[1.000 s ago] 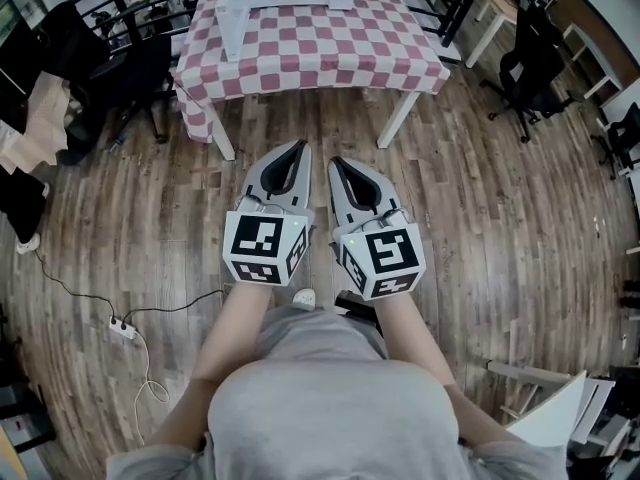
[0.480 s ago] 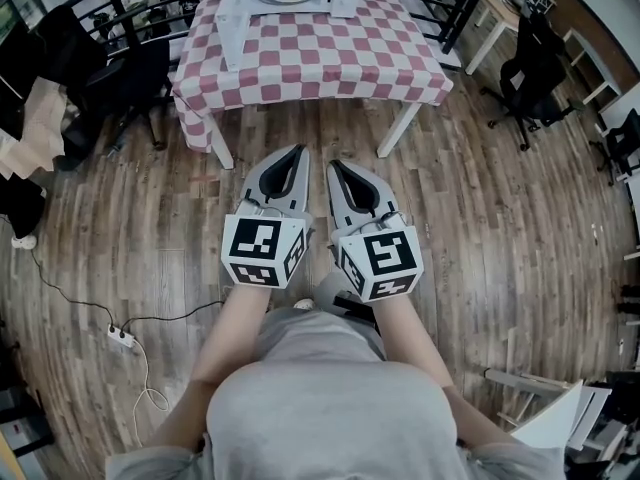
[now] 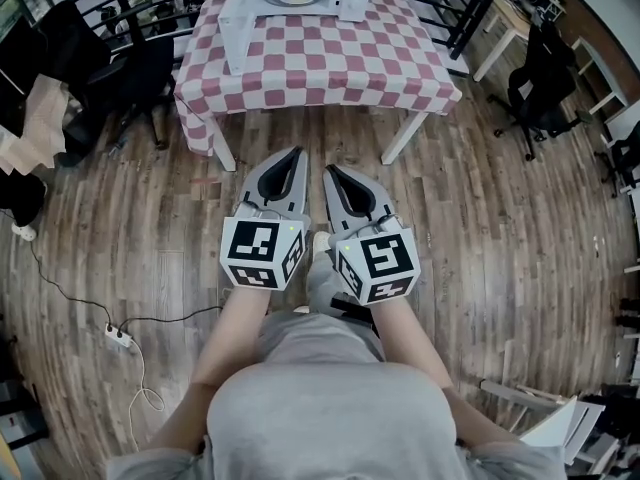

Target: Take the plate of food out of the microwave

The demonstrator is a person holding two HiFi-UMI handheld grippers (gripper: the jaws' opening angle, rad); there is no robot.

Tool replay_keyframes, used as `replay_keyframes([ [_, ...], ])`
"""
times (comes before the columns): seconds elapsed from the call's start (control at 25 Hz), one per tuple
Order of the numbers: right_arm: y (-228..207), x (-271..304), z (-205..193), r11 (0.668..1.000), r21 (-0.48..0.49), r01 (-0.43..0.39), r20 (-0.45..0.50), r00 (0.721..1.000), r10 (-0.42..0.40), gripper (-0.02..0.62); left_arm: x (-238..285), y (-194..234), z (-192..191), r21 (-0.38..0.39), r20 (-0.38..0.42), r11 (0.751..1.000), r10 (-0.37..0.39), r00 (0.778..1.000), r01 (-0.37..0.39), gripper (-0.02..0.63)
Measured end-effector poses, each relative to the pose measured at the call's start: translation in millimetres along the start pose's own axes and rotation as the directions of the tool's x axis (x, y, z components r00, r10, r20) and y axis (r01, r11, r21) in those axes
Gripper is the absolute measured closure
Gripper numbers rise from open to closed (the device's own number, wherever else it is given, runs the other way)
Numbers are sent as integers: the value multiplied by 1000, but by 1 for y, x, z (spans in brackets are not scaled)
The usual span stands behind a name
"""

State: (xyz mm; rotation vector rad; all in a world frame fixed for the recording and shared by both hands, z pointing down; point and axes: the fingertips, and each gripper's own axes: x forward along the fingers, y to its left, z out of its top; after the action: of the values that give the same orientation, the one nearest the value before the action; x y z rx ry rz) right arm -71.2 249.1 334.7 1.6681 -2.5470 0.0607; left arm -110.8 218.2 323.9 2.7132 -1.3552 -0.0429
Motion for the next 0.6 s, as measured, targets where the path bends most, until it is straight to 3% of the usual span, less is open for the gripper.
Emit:
replay_keyframes([
  [0.6, -58, 70, 6, 1000, 9, -25, 9, 1000, 25, 571, 80, 29, -2, -3, -12, 1000, 24, 1000, -24, 603],
])
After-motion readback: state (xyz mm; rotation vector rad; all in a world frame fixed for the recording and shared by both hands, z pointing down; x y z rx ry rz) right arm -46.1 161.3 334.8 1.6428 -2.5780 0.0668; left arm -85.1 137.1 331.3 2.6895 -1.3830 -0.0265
